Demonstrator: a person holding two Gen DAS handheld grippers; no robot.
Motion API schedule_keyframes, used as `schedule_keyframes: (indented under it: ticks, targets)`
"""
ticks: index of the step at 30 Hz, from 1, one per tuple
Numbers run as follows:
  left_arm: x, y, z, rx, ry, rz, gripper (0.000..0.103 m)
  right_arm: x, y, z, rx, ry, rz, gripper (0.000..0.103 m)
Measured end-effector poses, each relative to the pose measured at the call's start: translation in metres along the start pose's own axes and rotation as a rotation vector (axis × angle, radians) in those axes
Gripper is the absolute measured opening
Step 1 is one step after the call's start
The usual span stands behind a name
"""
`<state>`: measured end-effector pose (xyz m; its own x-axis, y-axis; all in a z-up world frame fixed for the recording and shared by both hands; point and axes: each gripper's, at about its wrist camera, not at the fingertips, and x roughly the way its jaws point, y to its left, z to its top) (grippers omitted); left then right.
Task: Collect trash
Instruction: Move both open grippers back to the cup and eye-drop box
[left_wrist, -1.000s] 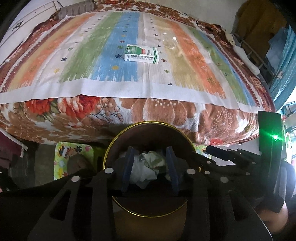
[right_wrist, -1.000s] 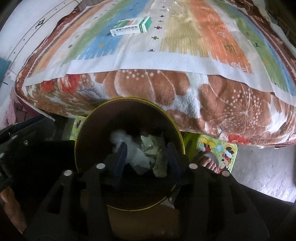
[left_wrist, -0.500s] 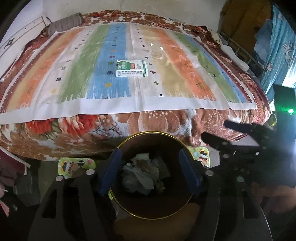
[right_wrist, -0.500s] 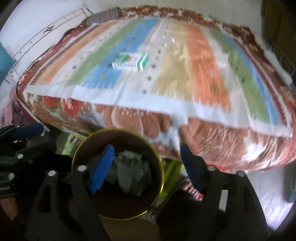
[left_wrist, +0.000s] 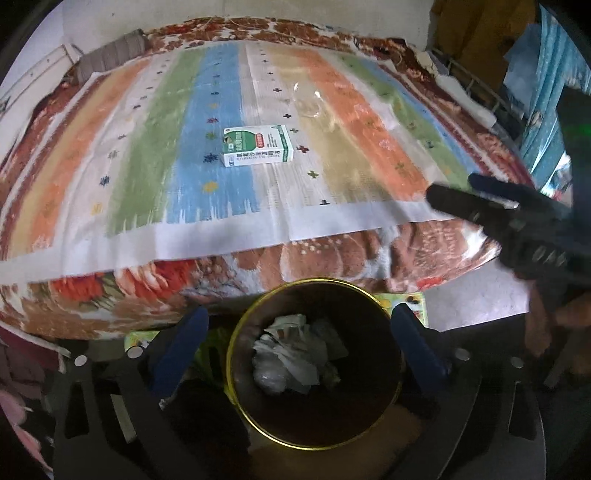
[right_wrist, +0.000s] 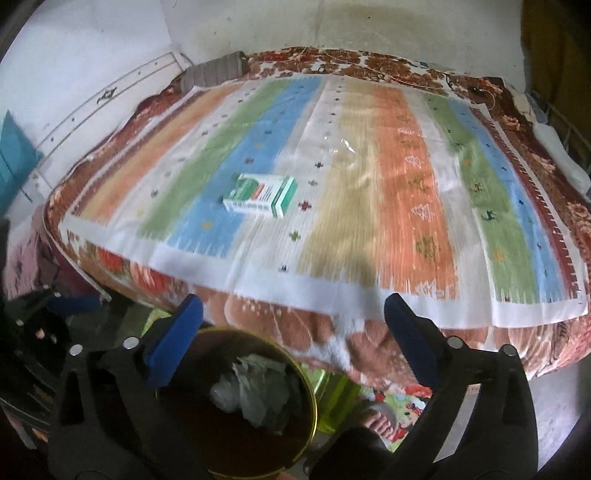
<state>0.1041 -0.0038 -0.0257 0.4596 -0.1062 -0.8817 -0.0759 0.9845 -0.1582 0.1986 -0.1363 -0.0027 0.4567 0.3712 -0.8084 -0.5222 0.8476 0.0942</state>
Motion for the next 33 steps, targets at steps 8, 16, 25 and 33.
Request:
schedule_keyframes:
  ticks: [8, 16, 25, 33]
  targets:
    - [0.022, -0.007, 0.037, 0.137, 0.007, 0.018, 0.097, 0.014, -0.020, 0.034, 0.013, -0.033, -0.042, 0.094]
    - [0.044, -0.006, 0.073, 0.371, -0.079, 0.033, 0.097, 0.033, -0.039, 0.066, -0.004, -0.076, -0.058, 0.094]
    - [0.072, -0.006, 0.093, 0.463, -0.126, 0.002, 0.097, 0.071, -0.058, 0.084, -0.014, -0.090, -0.060, 0.094]
    - [0.104, 0.000, 0.098, 0.527, -0.027, -0.016, 0.097, 0.117, -0.052, 0.088, -0.095, -0.032, -0.131, 0.094]
